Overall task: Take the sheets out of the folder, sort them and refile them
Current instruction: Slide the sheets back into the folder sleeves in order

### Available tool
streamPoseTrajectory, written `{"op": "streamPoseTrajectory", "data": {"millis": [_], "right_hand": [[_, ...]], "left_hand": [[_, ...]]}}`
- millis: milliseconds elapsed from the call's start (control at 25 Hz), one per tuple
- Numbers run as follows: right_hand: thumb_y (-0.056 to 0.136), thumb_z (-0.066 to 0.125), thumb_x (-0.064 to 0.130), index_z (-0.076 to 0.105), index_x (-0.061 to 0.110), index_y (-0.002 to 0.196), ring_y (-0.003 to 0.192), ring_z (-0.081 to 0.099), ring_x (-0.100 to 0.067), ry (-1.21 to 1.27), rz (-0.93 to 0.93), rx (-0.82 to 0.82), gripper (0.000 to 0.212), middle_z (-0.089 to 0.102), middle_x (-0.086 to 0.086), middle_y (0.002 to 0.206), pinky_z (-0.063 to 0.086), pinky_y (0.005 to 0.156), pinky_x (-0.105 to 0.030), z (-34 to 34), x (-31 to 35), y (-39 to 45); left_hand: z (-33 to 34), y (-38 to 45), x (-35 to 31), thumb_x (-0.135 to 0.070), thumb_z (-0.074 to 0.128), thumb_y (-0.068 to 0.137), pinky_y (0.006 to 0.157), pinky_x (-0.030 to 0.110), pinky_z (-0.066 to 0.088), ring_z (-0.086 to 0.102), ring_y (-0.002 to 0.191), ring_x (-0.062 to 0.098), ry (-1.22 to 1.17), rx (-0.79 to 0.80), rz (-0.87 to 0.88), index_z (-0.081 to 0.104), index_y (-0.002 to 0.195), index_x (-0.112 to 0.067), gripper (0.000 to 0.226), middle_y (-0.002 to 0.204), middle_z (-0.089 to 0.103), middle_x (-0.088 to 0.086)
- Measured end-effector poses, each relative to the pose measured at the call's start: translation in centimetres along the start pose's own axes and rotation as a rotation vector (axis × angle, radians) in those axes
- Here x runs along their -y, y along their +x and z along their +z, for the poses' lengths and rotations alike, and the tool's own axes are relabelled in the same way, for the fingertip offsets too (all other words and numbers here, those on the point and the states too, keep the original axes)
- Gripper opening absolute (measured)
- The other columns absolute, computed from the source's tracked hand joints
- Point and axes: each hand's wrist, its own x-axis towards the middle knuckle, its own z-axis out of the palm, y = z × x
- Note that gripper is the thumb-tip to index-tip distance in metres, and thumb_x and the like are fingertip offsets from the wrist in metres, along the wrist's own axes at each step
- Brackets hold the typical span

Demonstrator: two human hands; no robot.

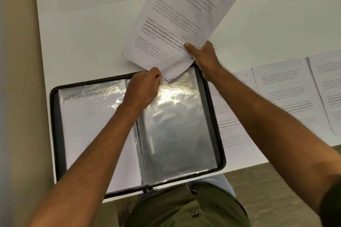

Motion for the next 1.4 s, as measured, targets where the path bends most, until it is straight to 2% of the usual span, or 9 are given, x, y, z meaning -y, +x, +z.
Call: {"op": "streamPoseTrajectory", "data": {"millis": [200, 480, 680, 760, 920, 1080, 1160, 1280, 1400], "right_hand": [[0.099, 0.07, 0.012, 0.061, 0.003, 0.138, 0.111, 0.073, -0.018, -0.102, -0.025, 0.084, 0.041, 0.073, -0.005, 0.123, 0.06, 0.094, -0.033, -0.1, 0.8, 0.4], [0.098, 0.072, 0.017, 0.061, 0.003, 0.136, 0.112, 0.073, -0.026, -0.056, -0.031, 0.142, 0.042, 0.073, -0.013, 0.127, 0.06, 0.096, -0.048, 1.2, 1.1, 1.4], [0.1, 0.069, 0.013, 0.059, 0.003, 0.139, 0.112, 0.073, -0.024, -0.124, 0.023, 0.269, 0.042, 0.072, -0.011, 0.128, 0.061, 0.094, -0.041, 0.6, 1.4, 1.9], [0.099, 0.07, 0.015, 0.058, 0.004, 0.141, 0.114, 0.073, -0.024, -0.15, 0.056, 0.327, 0.045, 0.071, -0.01, 0.131, 0.061, 0.096, -0.043, -0.3, 1.6, 2.2], [0.099, 0.069, 0.017, 0.06, 0.014, 0.136, 0.106, 0.075, -0.016, -0.198, 0.108, 0.407, 0.038, 0.074, 0.001, 0.122, 0.064, 0.084, -0.037, -1.2, 2.1, 2.8], [0.1, 0.069, 0.02, 0.059, 0.018, 0.136, 0.101, 0.076, -0.011, -0.245, 0.102, 0.418, 0.038, 0.073, 0.003, 0.119, 0.063, 0.076, -0.029, -1.8, 2.8, 3.2], [0.099, 0.07, 0.022, 0.06, 0.017, 0.135, 0.1, 0.076, -0.012, -0.286, 0.102, 0.435, 0.038, 0.074, 0.0, 0.119, 0.063, 0.077, -0.031, -1.9, 2.8, 3.5], [0.099, 0.071, 0.024, 0.061, 0.015, 0.135, 0.107, 0.074, -0.02, -0.327, 0.107, 0.476, 0.039, 0.073, -0.009, 0.126, 0.064, 0.083, -0.038, -1.9, 2.5, 3.7], [0.099, 0.07, 0.022, 0.061, 0.018, 0.135, 0.103, 0.075, -0.013, -0.347, 0.119, 0.521, 0.037, 0.072, -0.005, 0.125, 0.064, 0.081, -0.032, -2.0, 2.4, 3.7]], "left_hand": [[-0.3, 1.1, 0.0, -0.017, 0.058, 0.098, 0.082, 0.042, 0.039, 0.063, 0.077, 0.028, 0.096, -0.036, 0.024, 0.064, 0.092, -0.017, 0.008, 0.079, 0.068, -0.002], [-0.3, 1.4, 0.4, -0.018, 0.057, 0.1, 0.088, 0.041, 0.033, 0.061, 0.089, 0.022, 0.03, -0.012, 0.014, 0.065, 0.094, -0.021, 0.01, 0.09, 0.07, -0.006], [-0.6, 1.3, 0.8, -0.02, 0.057, 0.101, 0.087, 0.036, 0.026, 0.059, 0.091, 0.019, 0.007, -0.017, -0.004, 0.064, 0.095, -0.023, 0.01, 0.091, 0.068, -0.008], [-0.6, 1.5, 1.0, -0.021, 0.057, 0.101, 0.086, 0.035, 0.024, 0.06, 0.091, 0.018, -0.002, -0.019, -0.013, 0.065, 0.095, -0.024, 0.011, 0.091, 0.068, -0.009], [-0.6, 1.5, 1.7, -0.027, 0.057, 0.102, 0.086, 0.034, 0.021, 0.059, 0.096, 0.015, -0.042, -0.002, -0.053, 0.066, 0.098, -0.027, 0.01, 0.094, 0.069, -0.012], [-1.5, 1.2, 3.0, -0.042, 0.058, 0.101, 0.087, 0.037, 0.019, 0.051, 0.096, 0.013, 0.04, 0.044, -0.1, 0.066, 0.096, -0.03, 0.015, 0.088, 0.064, -0.015], [-2.2, 0.9, 4.2, -0.047, 0.056, 0.1, 0.091, 0.04, 0.02, 0.049, 0.098, 0.014, 0.119, 0.068, -0.13, 0.065, 0.09, -0.03, 0.021, 0.087, 0.061, -0.014], [-2.9, 0.7, 5.6, -0.038, 0.051, 0.096, 0.099, 0.047, 0.023, 0.05, 0.105, 0.021, 0.25, 0.074, -0.173, 0.065, 0.084, -0.03, 0.02, 0.094, 0.057, -0.008], [-3.1, 1.0, 6.1, -0.028, 0.053, 0.094, 0.095, 0.043, 0.027, 0.049, 0.11, 0.022, 0.206, 0.086, -0.281, 0.066, 0.095, -0.027, 0.013, 0.106, 0.056, -0.004]]}}
